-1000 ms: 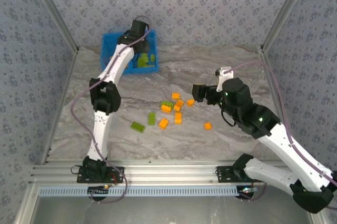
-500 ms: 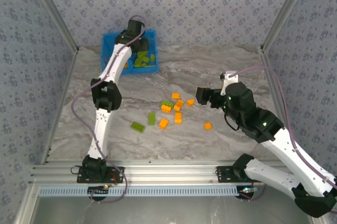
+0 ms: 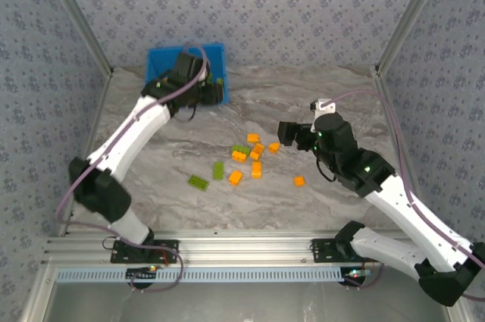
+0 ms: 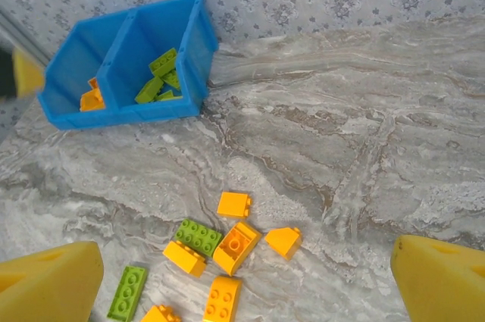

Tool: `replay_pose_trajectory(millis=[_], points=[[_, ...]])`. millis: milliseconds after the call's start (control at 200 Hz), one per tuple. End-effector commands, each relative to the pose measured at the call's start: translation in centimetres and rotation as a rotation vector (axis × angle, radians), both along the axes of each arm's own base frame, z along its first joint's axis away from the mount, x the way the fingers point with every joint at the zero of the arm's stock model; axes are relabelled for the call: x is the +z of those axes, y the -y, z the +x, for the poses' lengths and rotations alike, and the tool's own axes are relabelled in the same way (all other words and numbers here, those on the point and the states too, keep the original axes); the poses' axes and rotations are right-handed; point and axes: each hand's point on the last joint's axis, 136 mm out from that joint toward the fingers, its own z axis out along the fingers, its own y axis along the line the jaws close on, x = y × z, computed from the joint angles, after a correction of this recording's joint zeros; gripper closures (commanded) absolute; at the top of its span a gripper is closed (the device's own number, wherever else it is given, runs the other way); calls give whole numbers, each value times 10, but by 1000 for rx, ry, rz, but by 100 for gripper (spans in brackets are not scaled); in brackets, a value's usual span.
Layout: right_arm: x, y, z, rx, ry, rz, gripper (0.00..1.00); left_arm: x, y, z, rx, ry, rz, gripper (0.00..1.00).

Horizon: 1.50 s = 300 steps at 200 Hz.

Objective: Sort the legos into containers by color

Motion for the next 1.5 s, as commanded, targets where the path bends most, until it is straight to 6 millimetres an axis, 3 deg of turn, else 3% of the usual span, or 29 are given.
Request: replay_pose_trajectory(millis=[0,130,260,435,585,720,914,1044,1169,1339,1494], points=[[7,2,11,-41,19,33,0,-49,-4,-35,58,-78,41,48],[-1,-3,18,-42,-10,47,0,-94,-2,-81,73,-175,72,47],[-11,-6,21,-42,-43,52,0,-140,0,-102,78,-262,101,45],[-15,-4,20,-46,-63,43,0,-179,1,-105,62,-325,213,44],[-18,2,17,-60,-71,33,0,-202,17,-104,20,-372,195,40],[-20,7,14,-76,-75,37,0,-221,15,-104,28,-399,243,40],[-22,11,12,-88,-77,45,0,-235,13,-111,23,-426,257,55],[-22,12,13,-92,-79,49,0,-222,16,-107,25,-399,231,66],[-22,12,13,-94,-81,55,0,-176,15,-86,26,-293,255,66],[-21,11,12,-90,-85,62,0,-99,14,-29,36,-98,266,66],[-20,12,8,-90,-88,78,0,-62,2,32,69,2,311,66]])
